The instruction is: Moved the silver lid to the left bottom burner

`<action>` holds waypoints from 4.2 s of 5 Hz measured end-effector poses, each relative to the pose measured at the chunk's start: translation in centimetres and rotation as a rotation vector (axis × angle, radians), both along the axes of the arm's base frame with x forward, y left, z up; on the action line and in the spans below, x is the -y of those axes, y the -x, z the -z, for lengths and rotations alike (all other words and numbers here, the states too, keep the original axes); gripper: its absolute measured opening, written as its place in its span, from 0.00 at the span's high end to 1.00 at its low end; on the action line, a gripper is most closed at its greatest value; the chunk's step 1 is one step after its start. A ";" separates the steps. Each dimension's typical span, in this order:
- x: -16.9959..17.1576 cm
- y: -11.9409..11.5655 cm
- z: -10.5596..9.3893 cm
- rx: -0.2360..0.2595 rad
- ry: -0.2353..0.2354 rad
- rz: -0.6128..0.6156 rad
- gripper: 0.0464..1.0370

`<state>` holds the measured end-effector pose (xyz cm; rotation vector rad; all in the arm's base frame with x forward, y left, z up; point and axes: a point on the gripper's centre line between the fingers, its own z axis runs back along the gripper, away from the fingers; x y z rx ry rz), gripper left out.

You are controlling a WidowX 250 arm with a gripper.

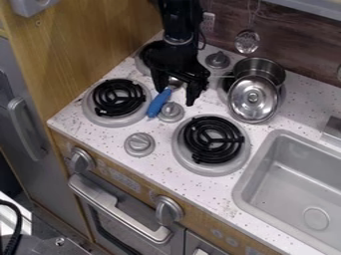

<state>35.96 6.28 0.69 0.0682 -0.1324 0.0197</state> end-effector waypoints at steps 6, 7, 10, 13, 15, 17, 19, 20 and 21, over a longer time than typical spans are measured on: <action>8.8 -8.5 3.2 0.199 0.043 0.135 0.04; 8.7 -9.9 3.9 0.242 0.014 0.106 0.04; 9.1 -12.2 4.9 0.258 -0.016 0.077 0.09; 8.6 -11.8 5.5 0.229 -0.058 0.087 0.78; 7.6 -11.3 3.7 0.262 -0.056 0.073 0.78; -2.3 -10.1 0.0 0.224 -0.138 -0.120 0.78; -10.5 -8.4 1.8 0.022 -0.094 -0.226 0.78; -15.1 -6.6 2.1 -0.048 -0.037 -0.257 0.78; -16.8 -5.8 2.6 -0.131 0.026 -0.217 0.78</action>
